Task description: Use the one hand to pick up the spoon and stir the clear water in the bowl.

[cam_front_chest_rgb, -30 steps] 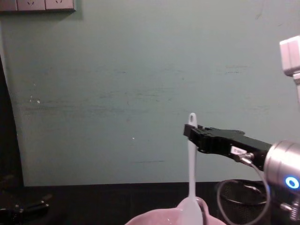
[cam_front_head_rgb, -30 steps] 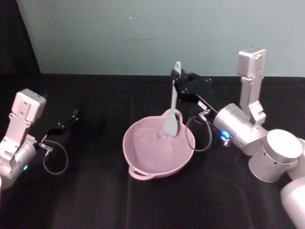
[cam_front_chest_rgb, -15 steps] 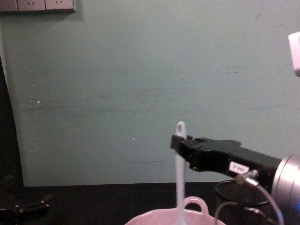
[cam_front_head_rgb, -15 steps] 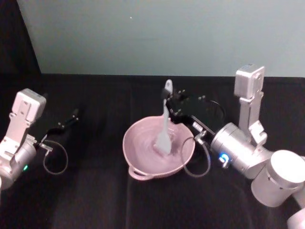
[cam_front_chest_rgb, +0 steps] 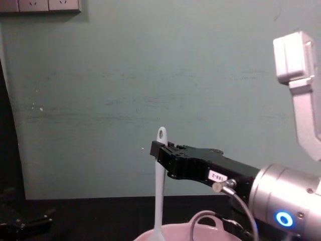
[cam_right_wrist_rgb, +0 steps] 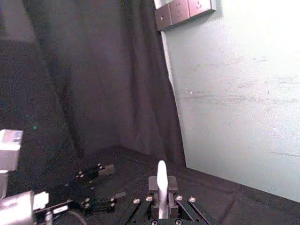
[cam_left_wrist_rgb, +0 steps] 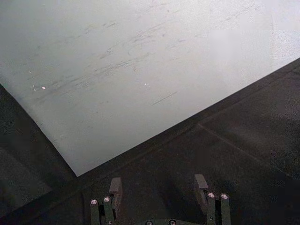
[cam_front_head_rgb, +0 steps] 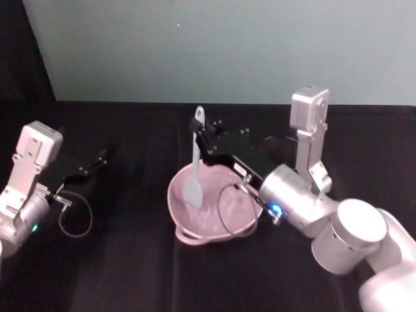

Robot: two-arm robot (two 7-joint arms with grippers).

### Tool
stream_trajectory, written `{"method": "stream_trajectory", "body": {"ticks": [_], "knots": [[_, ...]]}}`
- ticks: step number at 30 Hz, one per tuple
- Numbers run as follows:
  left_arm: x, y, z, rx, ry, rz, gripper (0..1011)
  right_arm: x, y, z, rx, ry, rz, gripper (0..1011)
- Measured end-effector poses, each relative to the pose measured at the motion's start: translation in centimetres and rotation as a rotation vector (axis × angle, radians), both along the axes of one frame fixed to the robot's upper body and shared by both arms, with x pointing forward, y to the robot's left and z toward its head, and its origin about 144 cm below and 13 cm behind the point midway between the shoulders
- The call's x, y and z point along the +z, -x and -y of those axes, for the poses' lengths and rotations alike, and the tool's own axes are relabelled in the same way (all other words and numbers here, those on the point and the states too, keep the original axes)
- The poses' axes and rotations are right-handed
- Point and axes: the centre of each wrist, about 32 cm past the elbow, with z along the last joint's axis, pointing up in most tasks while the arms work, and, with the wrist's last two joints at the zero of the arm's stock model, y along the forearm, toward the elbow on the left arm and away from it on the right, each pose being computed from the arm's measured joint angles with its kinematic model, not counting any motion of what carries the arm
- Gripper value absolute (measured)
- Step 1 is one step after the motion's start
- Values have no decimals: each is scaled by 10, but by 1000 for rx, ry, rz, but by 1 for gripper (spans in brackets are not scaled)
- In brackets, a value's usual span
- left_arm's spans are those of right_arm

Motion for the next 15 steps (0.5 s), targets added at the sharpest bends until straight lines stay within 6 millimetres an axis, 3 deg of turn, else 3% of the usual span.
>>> {"method": "stream_trajectory", "body": {"ticks": [9, 15], "knots": [[0, 0, 0, 0, 0, 0, 1011, 0, -29, 5, -53, -5, 7, 113], [0, 0, 0, 0, 0, 0, 1011, 3, -34, 19, -108, 9, 15, 113]]}}
